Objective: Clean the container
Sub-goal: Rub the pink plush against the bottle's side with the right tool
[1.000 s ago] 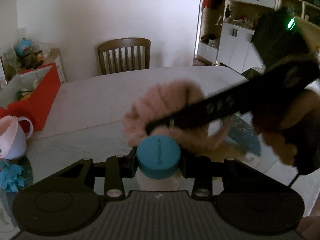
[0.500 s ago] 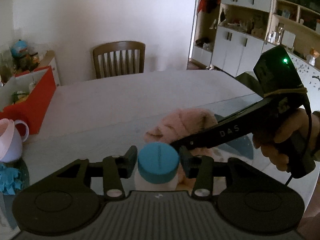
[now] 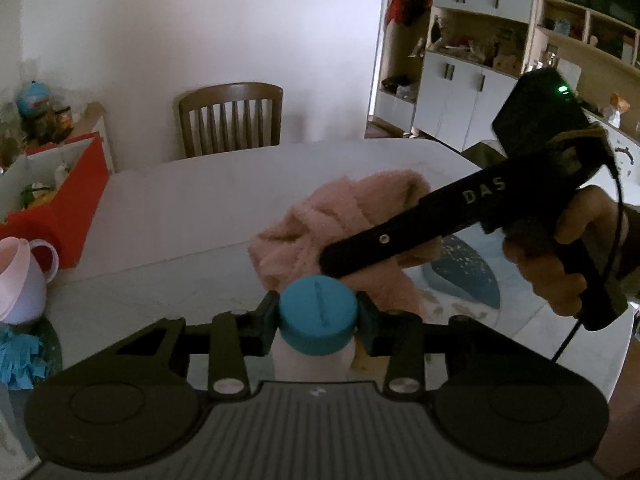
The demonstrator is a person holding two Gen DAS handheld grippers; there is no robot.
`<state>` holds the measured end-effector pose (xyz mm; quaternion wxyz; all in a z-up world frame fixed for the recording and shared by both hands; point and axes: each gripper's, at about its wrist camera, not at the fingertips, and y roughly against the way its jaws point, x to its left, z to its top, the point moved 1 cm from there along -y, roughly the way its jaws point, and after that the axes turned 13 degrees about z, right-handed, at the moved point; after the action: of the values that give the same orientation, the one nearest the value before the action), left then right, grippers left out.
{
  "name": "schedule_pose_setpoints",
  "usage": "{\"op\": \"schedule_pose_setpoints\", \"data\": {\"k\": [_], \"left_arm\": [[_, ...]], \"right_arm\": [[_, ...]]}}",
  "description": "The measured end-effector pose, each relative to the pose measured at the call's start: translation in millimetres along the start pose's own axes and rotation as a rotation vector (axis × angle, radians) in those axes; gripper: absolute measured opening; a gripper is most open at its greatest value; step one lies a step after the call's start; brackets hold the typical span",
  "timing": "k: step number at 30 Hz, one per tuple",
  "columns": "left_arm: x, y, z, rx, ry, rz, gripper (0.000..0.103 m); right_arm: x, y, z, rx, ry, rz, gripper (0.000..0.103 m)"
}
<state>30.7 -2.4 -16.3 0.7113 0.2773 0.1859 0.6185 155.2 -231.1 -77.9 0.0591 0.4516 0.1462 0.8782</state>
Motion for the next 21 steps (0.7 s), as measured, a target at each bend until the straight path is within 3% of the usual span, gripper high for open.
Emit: {"op": "schedule_pose_setpoints", "data": {"k": [6,10,16,21], "left_arm": [[2,0,-4,-0.003,0.025,-0.002,0.039],[4,3,-6,-0.001,0.042,-0.001,0.039],[13,10,-13,0.004,0.085,0.008,0.04],[17,15,-16,0.003,0.091,0.008,0.04]], "right_arm": [[-24,-6,-9,-0.003,-0.1,0.023,0.026],[-41,-16,-17,0.022,-0.147,-0.023,0.025],[-44,-39,-39,0.138,-0.08,-0.128,0.025],[-31,-50,-47,0.223,0.086,-0.232,0.025]]}}
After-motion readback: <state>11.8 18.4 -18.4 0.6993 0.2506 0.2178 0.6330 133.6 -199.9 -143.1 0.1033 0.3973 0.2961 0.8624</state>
